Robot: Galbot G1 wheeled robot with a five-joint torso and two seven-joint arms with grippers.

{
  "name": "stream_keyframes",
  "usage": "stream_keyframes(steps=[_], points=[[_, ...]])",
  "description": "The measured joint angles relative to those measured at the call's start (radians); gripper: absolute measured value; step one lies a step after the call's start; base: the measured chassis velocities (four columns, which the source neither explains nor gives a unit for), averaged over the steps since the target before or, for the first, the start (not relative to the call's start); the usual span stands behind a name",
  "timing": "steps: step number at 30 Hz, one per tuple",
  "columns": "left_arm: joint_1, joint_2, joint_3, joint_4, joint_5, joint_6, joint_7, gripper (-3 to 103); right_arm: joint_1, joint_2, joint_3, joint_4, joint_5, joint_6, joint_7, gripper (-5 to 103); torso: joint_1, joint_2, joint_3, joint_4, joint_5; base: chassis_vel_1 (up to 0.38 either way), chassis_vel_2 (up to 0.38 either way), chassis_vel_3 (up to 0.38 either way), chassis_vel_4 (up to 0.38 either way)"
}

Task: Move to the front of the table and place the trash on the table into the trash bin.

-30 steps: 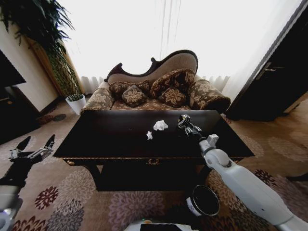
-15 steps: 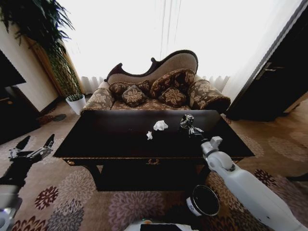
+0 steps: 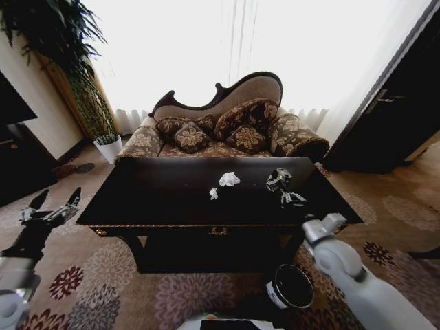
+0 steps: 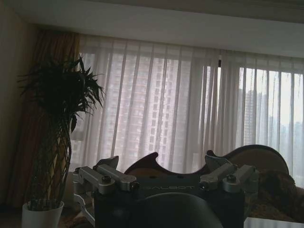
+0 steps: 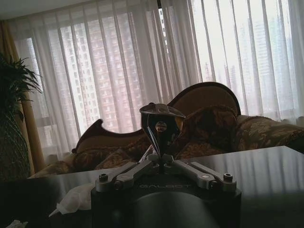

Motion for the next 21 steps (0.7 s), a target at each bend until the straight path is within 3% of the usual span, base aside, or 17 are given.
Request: stream_keyframes(steps=[6, 16, 21], points=[[-0.013, 0.015, -0.007, 0.010, -0.025, -0.001, 0.000, 100, -0.173, 0.077, 0.148, 0.082, -0.020, 0.023, -0.014, 0, 0.000, 0.000, 0.000, -0.0001, 0.0001, 0.000, 0.000, 0.000, 0.000], [-0.018, 0.010, -0.023, 0.004, -0.043, -0.005, 0.001, 100, -0.313, 0.153, 0.256, 0.134, -0.014, 0.048, -0.013, 0, 0.000, 0.000, 0.000, 0.0002, 0.0000, 0.000, 0.000, 0.000, 0.000], [-0.025, 0.011, -0.033, -0.003, -0.054, -0.005, 0.001, 100, -0.375, 0.231, 0.269, 0.130, -0.135, 0.092, -0.002, 0, 0.000, 0.000, 0.000, -0.0002, 0.0001, 0.000, 0.000, 0.000, 0.000]])
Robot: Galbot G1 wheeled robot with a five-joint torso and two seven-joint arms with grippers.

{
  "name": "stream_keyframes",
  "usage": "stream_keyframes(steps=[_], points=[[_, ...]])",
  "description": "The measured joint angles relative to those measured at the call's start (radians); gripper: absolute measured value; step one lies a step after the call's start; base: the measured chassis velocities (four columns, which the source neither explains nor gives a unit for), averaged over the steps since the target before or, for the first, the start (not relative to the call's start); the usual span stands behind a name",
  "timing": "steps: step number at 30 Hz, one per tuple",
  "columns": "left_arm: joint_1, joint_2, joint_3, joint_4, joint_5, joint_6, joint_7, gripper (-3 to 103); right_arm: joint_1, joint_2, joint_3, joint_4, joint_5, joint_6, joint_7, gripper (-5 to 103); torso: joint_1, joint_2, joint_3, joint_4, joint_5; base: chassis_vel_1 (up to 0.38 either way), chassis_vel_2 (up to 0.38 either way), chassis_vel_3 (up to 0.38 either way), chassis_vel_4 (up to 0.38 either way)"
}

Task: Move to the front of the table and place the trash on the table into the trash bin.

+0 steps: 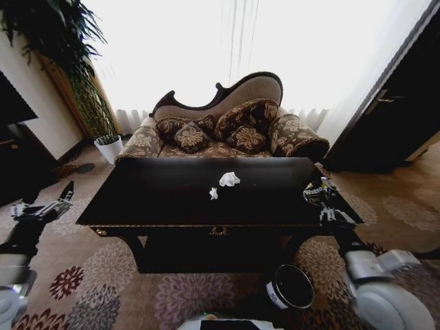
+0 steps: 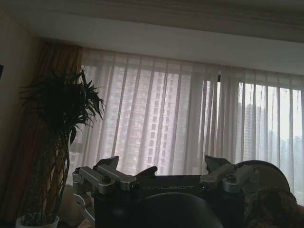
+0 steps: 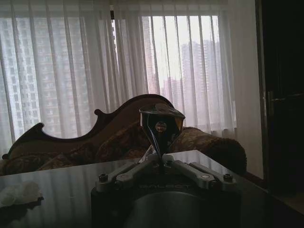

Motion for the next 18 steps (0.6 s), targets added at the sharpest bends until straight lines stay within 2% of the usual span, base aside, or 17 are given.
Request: stream_keyframes(steps=[2, 10, 18], points=[[-0.005, 0.000, -0.001, 0.002, -0.001, 0.000, 0.000, 100, -0.022, 0.033, 0.001, -0.013, -0.057, 0.025, 0.002, 0, 0.000, 0.000, 0.000, 0.0000, 0.0001, 0.000, 0.000, 0.000, 0.000], [-0.010, -0.017, 0.000, 0.003, 0.002, 0.000, 0.001, 100, -0.055, 0.066, -0.013, -0.075, -0.166, 0.077, 0.026, 0, 0.000, 0.000, 0.000, 0.0002, 0.0000, 0.000, 0.000, 0.000, 0.000], [-0.009, -0.010, -0.007, 0.004, 0.002, 0.001, 0.002, 100, -0.048, 0.110, -0.075, -0.263, -0.277, 0.138, 0.063, 0, 0.000, 0.000, 0.000, 0.0002, 0.0001, 0.000, 0.000, 0.000, 0.000]])
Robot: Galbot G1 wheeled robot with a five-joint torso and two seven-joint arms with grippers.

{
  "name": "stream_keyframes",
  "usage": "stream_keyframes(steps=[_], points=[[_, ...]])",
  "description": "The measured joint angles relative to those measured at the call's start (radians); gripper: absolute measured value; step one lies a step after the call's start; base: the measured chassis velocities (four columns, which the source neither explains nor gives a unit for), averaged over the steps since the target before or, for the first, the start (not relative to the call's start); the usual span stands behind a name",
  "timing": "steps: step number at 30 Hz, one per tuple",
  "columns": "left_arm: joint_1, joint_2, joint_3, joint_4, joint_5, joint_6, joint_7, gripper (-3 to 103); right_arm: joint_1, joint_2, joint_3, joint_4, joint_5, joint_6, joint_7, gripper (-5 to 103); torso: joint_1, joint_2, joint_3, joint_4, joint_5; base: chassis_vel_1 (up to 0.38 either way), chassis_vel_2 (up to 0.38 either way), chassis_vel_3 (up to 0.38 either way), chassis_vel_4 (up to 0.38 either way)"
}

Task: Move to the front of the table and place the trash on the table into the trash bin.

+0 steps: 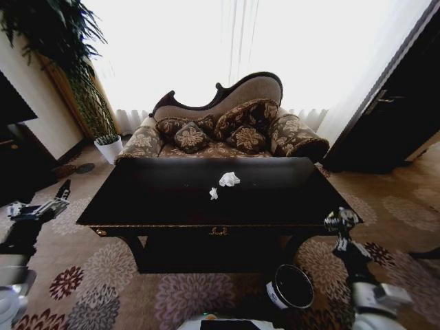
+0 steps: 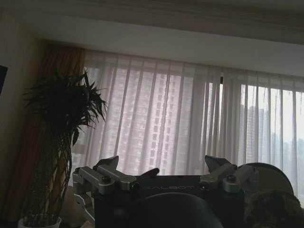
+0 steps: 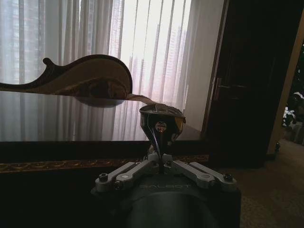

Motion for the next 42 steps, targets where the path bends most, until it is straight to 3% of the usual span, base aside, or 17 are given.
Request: stream_keyframes(steps=[11, 23, 35, 42], points=[[0.002, -0.002, 0.001, 0.000, 0.001, 0.000, 0.002, 100, 0.026, 0.018, -0.056, -0.180, -0.054, 0.048, 0.000, 0, 0.000, 0.000, 0.000, -0.0001, -0.0002, 0.000, 0.000, 0.000, 0.000], [0.027, 0.017, -0.068, -0.033, -0.033, 0.004, 0.001, 100, 0.159, 0.009, -0.243, -0.535, -0.121, 0.061, -0.020, 0, 0.000, 0.000, 0.000, 0.0000, 0.0000, 0.000, 0.000, 0.000, 0.000], [0.062, 0.039, -0.169, -0.106, -0.118, 0.024, -0.004, 100, 0.327, -0.014, -0.385, -0.751, -0.067, -0.002, -0.023, 0, 0.000, 0.000, 0.000, 0.0001, -0.0003, 0.000, 0.000, 0.000, 0.000], [0.086, 0.048, -0.201, -0.109, -0.127, 0.025, -0.006, 100, 0.444, -0.059, -0.442, -0.952, -0.062, 0.028, -0.045, 0, 0.000, 0.000, 0.000, 0.0001, -0.0001, 0.000, 0.000, 0.000, 0.000]])
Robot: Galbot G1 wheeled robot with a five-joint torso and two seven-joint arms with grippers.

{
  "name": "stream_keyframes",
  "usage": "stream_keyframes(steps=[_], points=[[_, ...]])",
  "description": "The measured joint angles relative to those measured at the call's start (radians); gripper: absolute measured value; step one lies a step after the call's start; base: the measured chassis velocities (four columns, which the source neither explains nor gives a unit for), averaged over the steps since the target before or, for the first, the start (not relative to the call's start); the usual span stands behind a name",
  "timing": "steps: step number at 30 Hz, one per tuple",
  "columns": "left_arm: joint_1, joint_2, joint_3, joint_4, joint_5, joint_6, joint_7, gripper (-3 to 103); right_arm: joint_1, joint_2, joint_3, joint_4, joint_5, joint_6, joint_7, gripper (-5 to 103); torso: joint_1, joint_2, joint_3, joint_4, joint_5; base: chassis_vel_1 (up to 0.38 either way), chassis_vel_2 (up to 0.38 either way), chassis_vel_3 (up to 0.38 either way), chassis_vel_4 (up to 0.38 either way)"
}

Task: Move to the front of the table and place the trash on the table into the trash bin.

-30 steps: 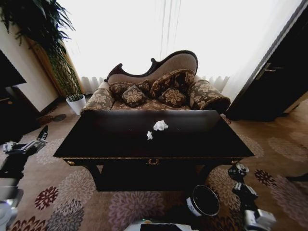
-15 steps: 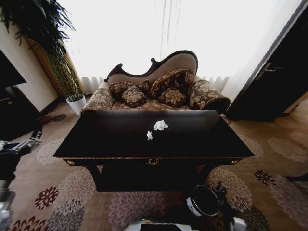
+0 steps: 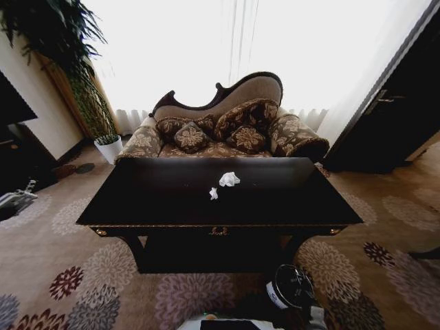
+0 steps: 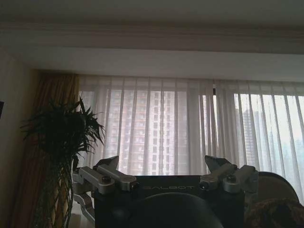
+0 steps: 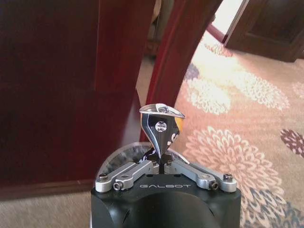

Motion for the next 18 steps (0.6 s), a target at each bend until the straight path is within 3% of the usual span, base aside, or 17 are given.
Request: stream_keyframes(steps=[8, 14, 18], points=[[0.023, 0.008, -0.014, -0.004, 0.001, 0.002, -0.002, 100, 0.102, 0.016, -0.052, -0.161, 0.010, 0.034, -0.036, 0, 0.000, 0.000, 0.000, -0.0002, 0.0001, 0.000, 0.000, 0.000, 0.000], [0.029, 0.017, -0.022, 0.007, 0.000, 0.002, -0.002, 100, 0.166, 0.023, -0.067, -0.273, -0.050, 0.093, -0.068, 0, 0.000, 0.000, 0.000, -0.0001, -0.0001, 0.000, 0.000, 0.000, 0.000], [0.022, 0.026, -0.015, 0.025, 0.005, 0.002, -0.002, 100, 0.189, 0.014, -0.067, -0.314, -0.052, 0.089, -0.078, 0, 0.000, 0.000, 0.000, -0.0001, -0.0003, 0.000, 0.000, 0.000, 0.000]])
